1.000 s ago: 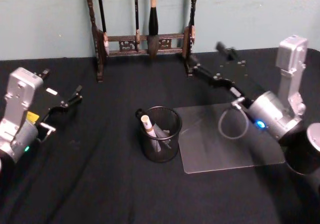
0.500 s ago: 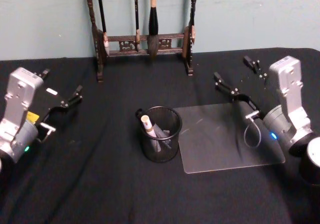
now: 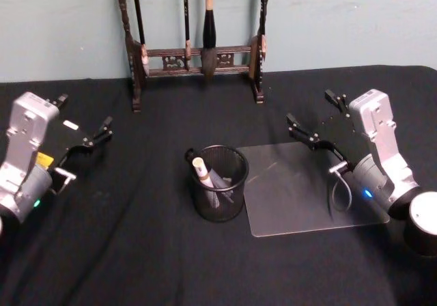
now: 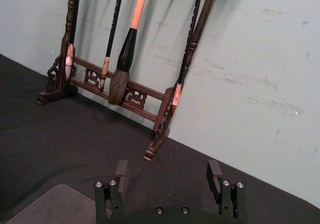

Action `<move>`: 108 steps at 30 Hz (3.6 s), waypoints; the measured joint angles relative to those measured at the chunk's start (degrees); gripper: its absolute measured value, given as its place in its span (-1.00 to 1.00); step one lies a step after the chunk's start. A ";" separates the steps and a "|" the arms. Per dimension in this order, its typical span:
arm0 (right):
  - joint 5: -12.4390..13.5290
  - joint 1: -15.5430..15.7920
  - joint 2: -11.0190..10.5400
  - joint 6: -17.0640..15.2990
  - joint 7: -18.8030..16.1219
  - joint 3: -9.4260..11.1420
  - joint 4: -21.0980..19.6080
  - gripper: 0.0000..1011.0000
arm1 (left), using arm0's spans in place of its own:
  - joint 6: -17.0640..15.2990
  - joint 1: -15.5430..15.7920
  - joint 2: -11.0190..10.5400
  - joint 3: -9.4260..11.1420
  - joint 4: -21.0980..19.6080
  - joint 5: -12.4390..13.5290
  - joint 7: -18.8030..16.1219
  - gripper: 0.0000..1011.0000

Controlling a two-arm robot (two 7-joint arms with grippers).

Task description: Pick up the water-based marker from the table and place it into the pen holder.

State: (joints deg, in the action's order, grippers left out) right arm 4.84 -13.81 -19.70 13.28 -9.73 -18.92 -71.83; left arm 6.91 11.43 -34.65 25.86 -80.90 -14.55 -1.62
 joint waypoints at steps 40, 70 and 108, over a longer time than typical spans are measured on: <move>0.35 0.04 -0.11 0.07 -0.06 0.00 -0.29 0.98 | 0.00 0.00 0.00 0.00 0.00 0.00 0.00 0.98; 0.35 0.04 -0.11 0.07 -0.06 0.00 -0.29 0.98 | 0.00 0.00 0.00 0.00 0.00 0.00 0.00 0.98; 0.35 0.04 -0.11 0.07 -0.06 0.00 -0.29 0.98 | 0.00 0.00 0.00 0.00 0.00 0.00 0.00 0.98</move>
State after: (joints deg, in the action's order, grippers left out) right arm 5.19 -13.78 -19.81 13.35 -9.79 -18.92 -72.13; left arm 6.91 11.43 -34.65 25.86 -80.90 -14.55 -1.62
